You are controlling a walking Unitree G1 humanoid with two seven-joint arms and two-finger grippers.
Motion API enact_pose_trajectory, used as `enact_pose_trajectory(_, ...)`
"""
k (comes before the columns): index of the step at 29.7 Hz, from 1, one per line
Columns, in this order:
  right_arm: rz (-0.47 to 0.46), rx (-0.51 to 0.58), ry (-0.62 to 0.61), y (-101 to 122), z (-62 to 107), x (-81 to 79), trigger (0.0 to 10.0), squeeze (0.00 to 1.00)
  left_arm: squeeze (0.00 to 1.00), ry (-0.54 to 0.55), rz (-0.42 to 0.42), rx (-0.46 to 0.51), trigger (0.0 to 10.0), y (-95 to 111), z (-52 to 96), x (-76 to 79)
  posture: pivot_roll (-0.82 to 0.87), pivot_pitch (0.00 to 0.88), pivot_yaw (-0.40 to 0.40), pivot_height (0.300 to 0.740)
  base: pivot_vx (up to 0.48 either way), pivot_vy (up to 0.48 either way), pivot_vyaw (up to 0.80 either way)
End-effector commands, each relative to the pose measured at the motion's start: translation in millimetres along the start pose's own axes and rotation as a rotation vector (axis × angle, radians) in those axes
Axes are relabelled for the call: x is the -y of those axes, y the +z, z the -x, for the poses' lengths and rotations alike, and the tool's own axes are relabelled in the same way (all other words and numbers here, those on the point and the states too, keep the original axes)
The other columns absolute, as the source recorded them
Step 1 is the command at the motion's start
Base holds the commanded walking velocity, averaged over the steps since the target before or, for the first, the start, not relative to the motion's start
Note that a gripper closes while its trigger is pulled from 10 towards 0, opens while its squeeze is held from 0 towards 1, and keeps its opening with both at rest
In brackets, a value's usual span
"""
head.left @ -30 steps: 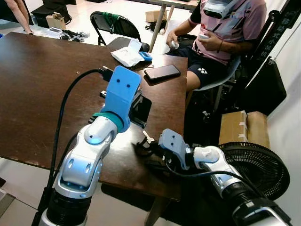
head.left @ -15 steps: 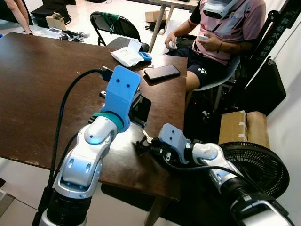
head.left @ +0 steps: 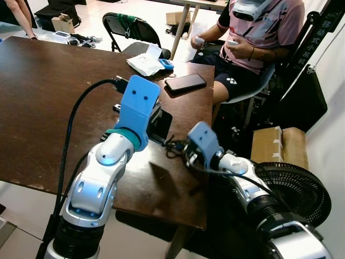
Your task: Hang keys on a hook
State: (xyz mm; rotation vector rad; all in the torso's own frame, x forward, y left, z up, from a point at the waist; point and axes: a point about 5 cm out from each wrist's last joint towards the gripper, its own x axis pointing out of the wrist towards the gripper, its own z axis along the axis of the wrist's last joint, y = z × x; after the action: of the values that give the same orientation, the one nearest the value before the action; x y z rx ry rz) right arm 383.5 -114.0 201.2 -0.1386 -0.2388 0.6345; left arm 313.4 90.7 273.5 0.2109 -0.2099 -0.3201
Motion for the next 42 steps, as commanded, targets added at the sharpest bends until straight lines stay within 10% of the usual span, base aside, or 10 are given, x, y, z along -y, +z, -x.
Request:
enact_pose_trajectory(1,-0.051,0.093,-0.029,15.7,-1.2,6.9,0.0,0.0,0.0,0.003,0.007,-0.021,10.0,-4.5,1.3,-0.3,0.12,0.166,0.06,0.74,0.0,0.0,0.0)
enact_pose_trajectory(4,-0.151,0.236,-0.06,41.1,-2.8,12.6,0.0,0.0,0.0,0.004,0.006,-0.021,10.0,-4.8,1.3,-0.4,0.12,0.164,0.062,0.74,0.0,0.0,0.0)
enact_pose_trajectory(5,-0.169,0.28,-0.064,50.9,-1.7,13.6,4.0,0.0,0.0,0.006,0.002,-0.02,10.0,-5.2,1.4,-0.8,0.12,0.156,0.06,0.74,0.0,0.0,0.0)
enact_pose_trajectory(7,-0.178,0.307,-0.066,57.1,-0.6,14.0,4.0,0.0,0.0,0.007,0.0,-0.019,10.0,-5.5,1.5,-1.1,0.12,0.156,0.06,0.74,0.0,0.0,0.0)
enact_pose_trajectory(8,-0.174,0.318,-0.069,59.2,0.8,13.5,10.0,0.0,0.0,0.012,-0.008,-0.018,10.0,-6.2,1.9,-2.2,0.11,0.15,0.058,0.74,0.0,0.0,0.0)
enact_pose_trajectory(24,-0.198,0.289,-0.213,33.9,28.8,14.0,10.0,0.0,0.0,0.149,-0.107,0.011,10.0,-15.7,16.2,-28.1,0.1,0.118,0.059,0.74,0.0,0.0,0.0)
enact_pose_trajectory(29,-0.19,0.26,-0.291,20.0,37.6,13.2,10.0,0.0,0.0,0.34,-0.157,0.001,10.0,-29.8,26.0,-54.2,0.09,0.091,0.048,0.74,0.0,0.0,0.0)
enact_pose_trajectory(42,-0.161,0.231,-0.296,22.5,33.3,7.0,10.0,0.0,0.0,0.308,-0.041,-0.031,10.0,-38.6,24.9,-57.9,0.09,0.085,0.046,0.74,0.0,0.0,0.05)
